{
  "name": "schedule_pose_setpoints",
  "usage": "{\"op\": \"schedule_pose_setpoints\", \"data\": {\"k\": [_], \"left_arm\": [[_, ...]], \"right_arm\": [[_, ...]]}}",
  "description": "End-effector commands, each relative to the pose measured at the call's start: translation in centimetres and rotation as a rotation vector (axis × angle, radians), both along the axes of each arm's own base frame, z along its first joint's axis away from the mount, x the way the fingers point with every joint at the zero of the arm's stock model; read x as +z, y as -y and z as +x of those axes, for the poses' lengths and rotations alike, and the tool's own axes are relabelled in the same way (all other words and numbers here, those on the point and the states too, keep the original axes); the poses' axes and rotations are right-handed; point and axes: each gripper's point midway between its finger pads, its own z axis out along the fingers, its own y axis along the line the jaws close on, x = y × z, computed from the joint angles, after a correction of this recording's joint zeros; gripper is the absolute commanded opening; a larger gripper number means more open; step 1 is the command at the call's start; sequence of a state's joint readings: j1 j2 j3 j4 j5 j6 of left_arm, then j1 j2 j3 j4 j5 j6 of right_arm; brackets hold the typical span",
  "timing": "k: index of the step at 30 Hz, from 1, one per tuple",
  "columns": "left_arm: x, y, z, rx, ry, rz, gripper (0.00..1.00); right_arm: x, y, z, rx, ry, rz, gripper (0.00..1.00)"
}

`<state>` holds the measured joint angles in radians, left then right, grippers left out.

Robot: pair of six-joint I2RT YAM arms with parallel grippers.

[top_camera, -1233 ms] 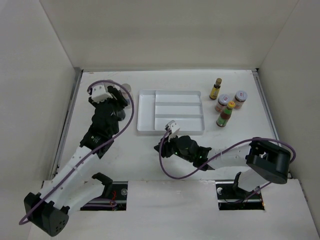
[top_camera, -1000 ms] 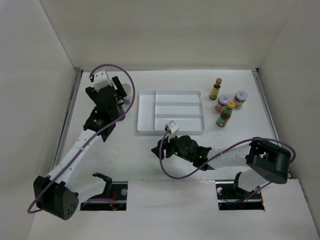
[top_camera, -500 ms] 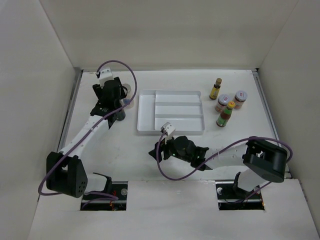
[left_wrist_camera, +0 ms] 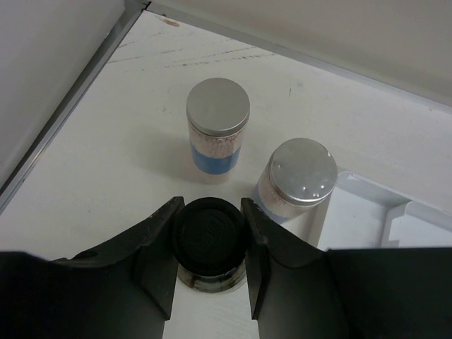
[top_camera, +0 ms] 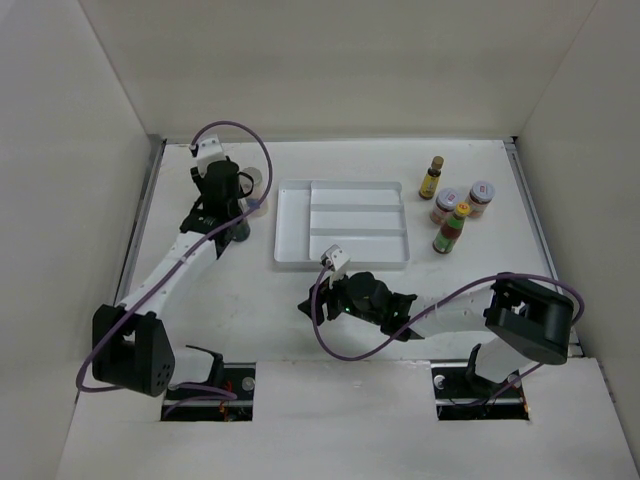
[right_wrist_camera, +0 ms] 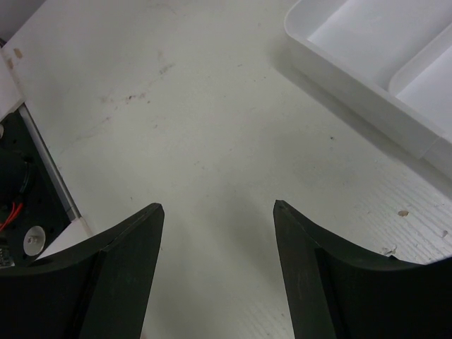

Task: Organize the condiment bottles

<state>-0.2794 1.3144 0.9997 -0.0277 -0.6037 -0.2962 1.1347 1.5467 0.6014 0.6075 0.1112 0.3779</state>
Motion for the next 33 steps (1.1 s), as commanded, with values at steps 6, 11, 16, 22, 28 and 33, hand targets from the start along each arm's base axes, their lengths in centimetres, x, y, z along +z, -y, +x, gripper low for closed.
{"op": "schedule_pose_setpoints", "data": {"k": [6,11,16,22,28,33], "left_arm": [[12.6,2.3,-3.3,-0.044,0.313,-0.048,0.16],[16.7,6.7,-3.4,-0.155,0.385,-0.082,0.16],[17.8,10.6,-0.9,-0.218,0.406,-0.082,0.15],[17.6,14.3,3.5,-0.288,0.420,-0.092,0.15],[15.8,16.1,7.7,-0.310,0.390,-0.082,0.15],[13.7,16.4,10.4,-0.308,0.358,-0.066,0.15]], "right_arm": [[2.4,-0.7,0.9,-0.027,0.026,0.069,0.69],[2.7,-0.6,0.8,-0.024,0.017,0.089,0.69],[3.1,-0.5,0.8,-0.025,0.021,0.097,0.69],[3.2,-0.6,0.6,-0.006,0.023,0.105,0.69],[3.2,-0.4,0.7,-0.009,0.032,0.100,0.69],[2.7,-0.3,1.0,-0.018,0.029,0.086,0.69]]}}
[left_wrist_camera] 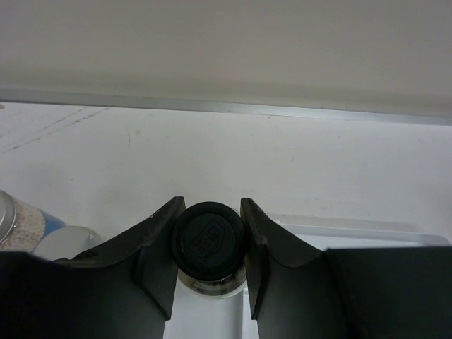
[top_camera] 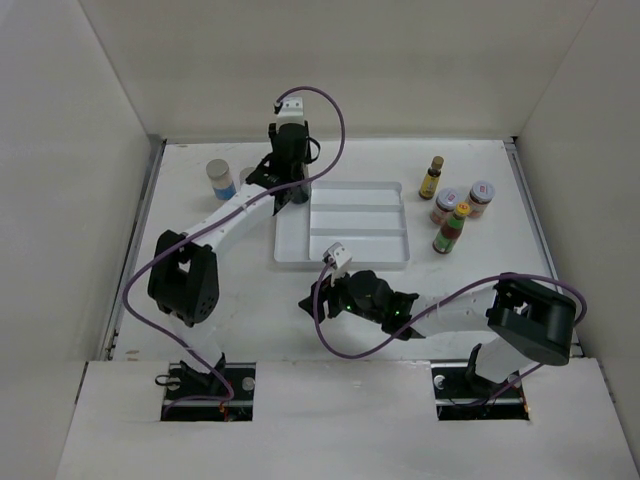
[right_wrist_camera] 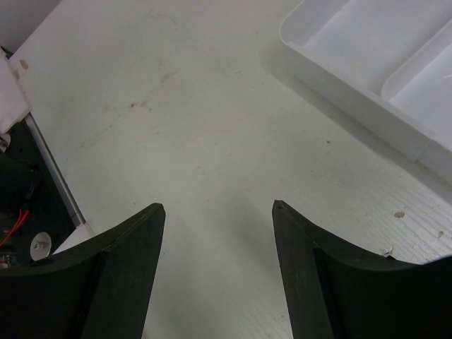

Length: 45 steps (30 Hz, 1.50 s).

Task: Organize the condiment bottles

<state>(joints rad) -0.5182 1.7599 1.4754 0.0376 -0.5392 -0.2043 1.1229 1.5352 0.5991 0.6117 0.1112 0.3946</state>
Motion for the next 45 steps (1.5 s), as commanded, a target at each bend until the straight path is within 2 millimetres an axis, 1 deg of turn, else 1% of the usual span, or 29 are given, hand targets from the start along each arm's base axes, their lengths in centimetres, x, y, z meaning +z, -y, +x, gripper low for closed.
{"op": "schedule_pose_setpoints", "data": {"k": [1,4,8,10,12,14,16,17,18,20,22,25,27,29,31,32,33,34,36,39,43,45], "left_arm": [[10.3,-0.4,1.6,0.005,0.266,-0.140,0.15],[8.9,-0.5,2.4,0.014,0.245,-0.127,0.15],[7.6,-0.4,3.2,0.012,0.231,-0.112,0.16],[6.6,-0.4,3.4,0.012,0.220,-0.105,0.24],[5.7,-0.2,3.2,0.009,0.209,-0.101,0.38],[5.6,-0.2,2.9,0.006,0.211,-0.105,0.54],[5.8,-0.2,2.4,0.002,0.217,-0.113,0.69],[6.2,-0.1,2.1,-0.002,0.221,-0.113,0.75],[6.7,-0.1,1.7,-0.006,0.227,-0.118,0.79],[8.0,-0.3,0.6,-0.009,0.250,-0.129,0.84],[9.2,-1.0,-0.9,-0.005,0.272,-0.151,0.87],[9.8,-2.7,-3.3,0.025,0.284,-0.172,0.88],[8.8,-4.4,-4.8,0.057,0.262,-0.167,0.88],[6.6,-5.9,-6.0,0.091,0.205,-0.165,0.88],[4.0,-7.4,-6.9,0.119,0.143,-0.161,0.87],[2.7,-8.2,-7.3,0.134,0.116,-0.161,0.87],[1.5,-8.8,-7.7,0.148,0.096,-0.162,0.86],[0.4,-9.4,-7.9,0.160,0.078,-0.158,0.85],[-1.4,-10.3,-8.0,0.183,0.044,-0.151,0.85],[-3.0,-10.8,-7.4,0.200,0.009,-0.130,0.85],[-4.6,-11.1,-5.6,0.215,-0.024,-0.104,0.85],[-5.2,-11.1,-4.4,0.211,-0.042,-0.097,0.85]], "right_arm": [[2.1,-0.5,0.6,0.000,0.036,0.063,0.69],[2.4,-0.4,0.6,-0.001,0.045,0.068,0.69],[2.0,-0.4,0.8,-0.004,0.034,0.060,0.69],[2.1,-0.3,1.0,-0.009,0.043,0.060,0.70],[1.9,-0.3,1.0,-0.008,0.033,0.059,0.70],[1.9,-0.2,1.1,-0.012,0.032,0.058,0.71],[2.0,-0.2,1.1,-0.012,0.034,0.060,0.73],[1.9,-0.2,1.1,-0.012,0.034,0.060,0.75],[1.8,-0.2,1.2,-0.014,0.032,0.056,0.75],[1.7,-0.2,1.2,-0.017,0.030,0.054,0.76],[2.1,0.0,1.2,-0.021,0.036,0.061,0.77],[2.3,0.4,1.7,-0.039,0.035,0.073,0.76],[2.4,0.4,1.6,-0.035,0.024,0.083,0.74],[2.5,0.2,1.5,-0.027,0.024,0.087,0.67],[2.3,-0.2,1.3,-0.009,0.020,0.083,0.49],[2.2,-0.4,1.1,0.001,0.013,0.078,0.41],[2.2,-0.6,0.9,0.011,0.009,0.078,0.37],[2.3,-0.7,0.7,0.016,0.010,0.078,0.36],[2.4,-0.7,0.6,0.019,0.016,0.081,0.38],[2.1,-0.8,0.6,0.018,0.007,0.078,0.47],[2.3,-0.6,0.6,0.014,0.016,0.079,0.62],[2.1,-0.6,0.6,0.015,0.015,0.074,0.64]]}}
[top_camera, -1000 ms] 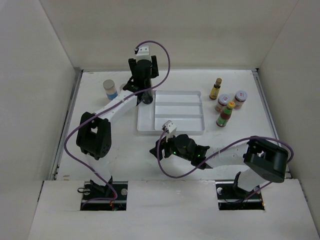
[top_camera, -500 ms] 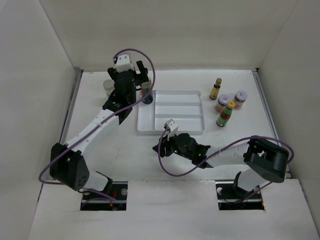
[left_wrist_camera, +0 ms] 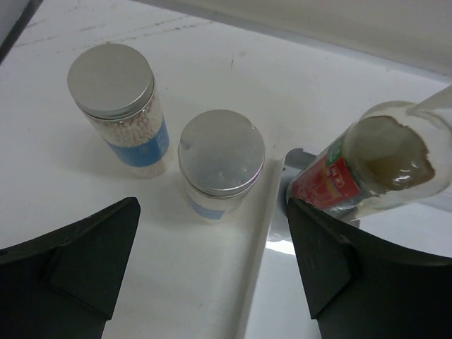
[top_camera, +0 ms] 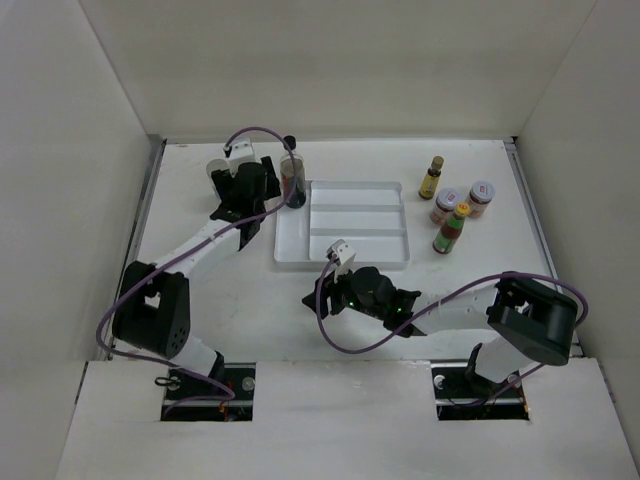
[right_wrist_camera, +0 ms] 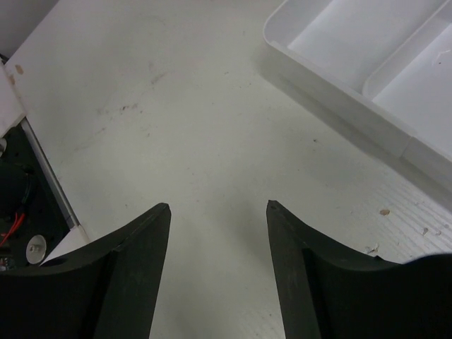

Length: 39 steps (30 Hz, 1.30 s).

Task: Organize the condiment bottles

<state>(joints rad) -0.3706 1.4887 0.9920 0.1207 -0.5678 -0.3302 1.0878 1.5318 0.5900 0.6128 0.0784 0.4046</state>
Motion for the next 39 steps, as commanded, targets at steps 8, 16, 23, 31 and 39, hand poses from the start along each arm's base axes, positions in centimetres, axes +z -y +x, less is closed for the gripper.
{"op": "schedule_pose_setpoints", "data": {"k": [8,16,23,31,39], "left_arm": [[0.0,-0.5,5.4,0.020,0.018,-0.023,0.80],[0.0,-0.5,6.7,0.019,0.044,-0.028,0.42],[3.2,-0.8,1.4,0.024,0.123,-0.038,0.27],[8.5,3.9,-4.0,-0.099,0.241,-0.100,0.27],[10.1,11.7,-1.9,-0.277,0.263,-0.148,0.27]], "right_arm": [[2.1,-1.2,0.0,0.018,0.033,0.063,0.66],[2.3,-1.2,-0.1,0.023,0.032,0.069,0.65],[3.1,-1.0,-0.2,0.018,0.045,0.097,0.65],[7.1,0.1,-1.3,0.065,0.113,0.228,0.35],[17.7,5.3,-3.8,-0.003,0.392,0.441,0.34]]}}
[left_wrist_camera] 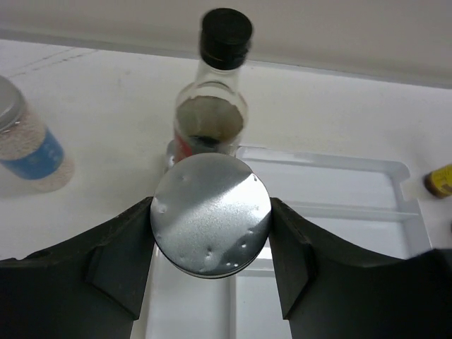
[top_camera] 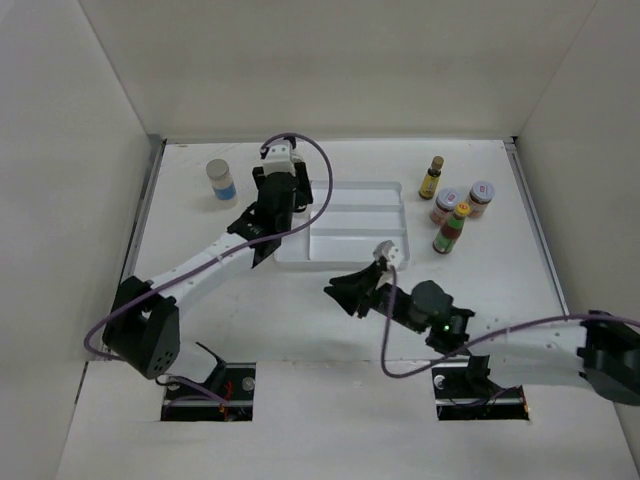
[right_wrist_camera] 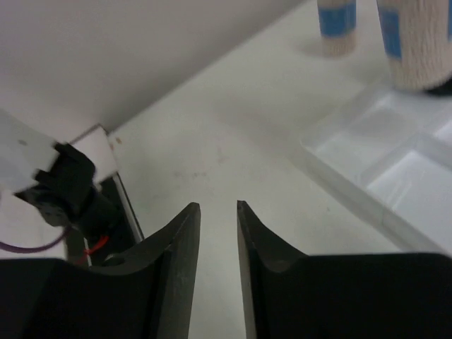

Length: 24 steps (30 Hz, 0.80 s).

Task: Organize the condiment bottles

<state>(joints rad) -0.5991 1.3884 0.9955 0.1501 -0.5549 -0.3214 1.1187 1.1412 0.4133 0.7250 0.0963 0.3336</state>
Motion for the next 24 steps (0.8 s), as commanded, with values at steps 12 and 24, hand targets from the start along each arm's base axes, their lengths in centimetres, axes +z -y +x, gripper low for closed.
{"op": "schedule_pose_setpoints", "data": {"k": [12,24], "left_arm": [[5.7,9.4,8.0,-0.145,0.149,-0.109,0.26],[0.0,10.4,11.7,-0.127,0.064,-0.012,0.27]], "right_arm": [[17.5,14.3,-1.1,-0.340,0.323,0.528,0.56],[14.5,13.7,0.7,-0.377,0.274,0.494,0.60]]}}
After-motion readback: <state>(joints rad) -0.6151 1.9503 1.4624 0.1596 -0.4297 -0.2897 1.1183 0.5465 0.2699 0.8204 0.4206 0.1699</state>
